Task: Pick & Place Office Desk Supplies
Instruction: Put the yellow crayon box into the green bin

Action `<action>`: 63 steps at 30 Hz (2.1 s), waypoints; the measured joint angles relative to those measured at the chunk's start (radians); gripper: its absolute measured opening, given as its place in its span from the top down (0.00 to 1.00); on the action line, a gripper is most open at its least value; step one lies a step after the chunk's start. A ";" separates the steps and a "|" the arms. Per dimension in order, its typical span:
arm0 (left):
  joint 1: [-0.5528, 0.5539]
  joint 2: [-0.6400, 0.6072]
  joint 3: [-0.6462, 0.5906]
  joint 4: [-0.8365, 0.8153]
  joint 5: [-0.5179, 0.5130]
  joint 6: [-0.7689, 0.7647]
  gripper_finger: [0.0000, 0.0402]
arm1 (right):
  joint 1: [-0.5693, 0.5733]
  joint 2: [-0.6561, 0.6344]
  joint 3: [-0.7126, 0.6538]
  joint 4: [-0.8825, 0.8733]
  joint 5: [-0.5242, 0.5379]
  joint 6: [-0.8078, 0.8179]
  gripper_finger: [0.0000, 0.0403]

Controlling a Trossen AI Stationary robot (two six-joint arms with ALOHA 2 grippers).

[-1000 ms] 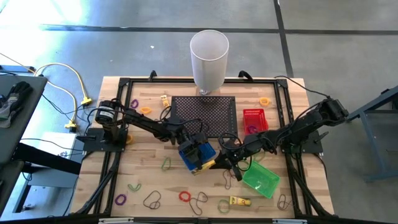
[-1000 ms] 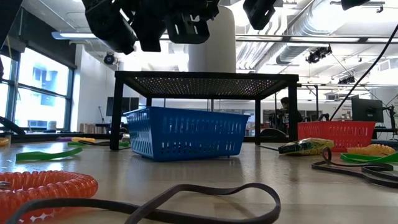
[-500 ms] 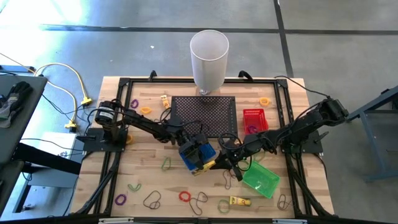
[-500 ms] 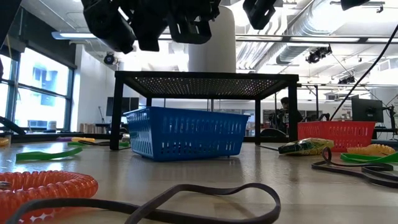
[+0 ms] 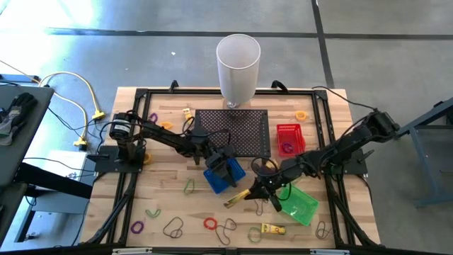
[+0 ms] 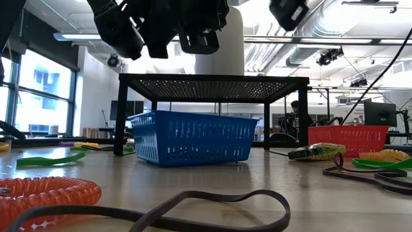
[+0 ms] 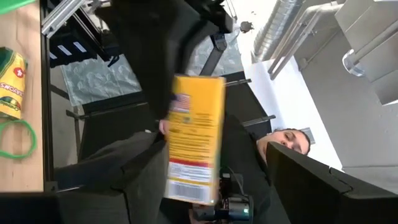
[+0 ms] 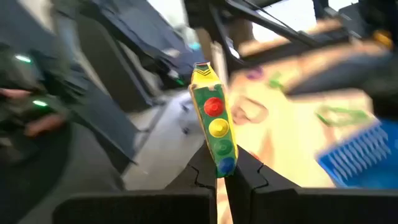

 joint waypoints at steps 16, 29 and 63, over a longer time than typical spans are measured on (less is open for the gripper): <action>-0.043 0.000 0.000 0.008 0.003 0.005 0.35 | 0.407 -0.349 0.001 -0.430 0.560 0.196 0.99; -0.098 0.000 0.000 0.008 0.046 0.065 0.35 | 0.737 -0.379 -0.001 -0.623 0.833 0.628 0.99; -0.094 0.000 0.000 0.008 0.069 0.127 0.35 | 0.147 -0.358 0.220 -1.464 -0.333 0.809 0.99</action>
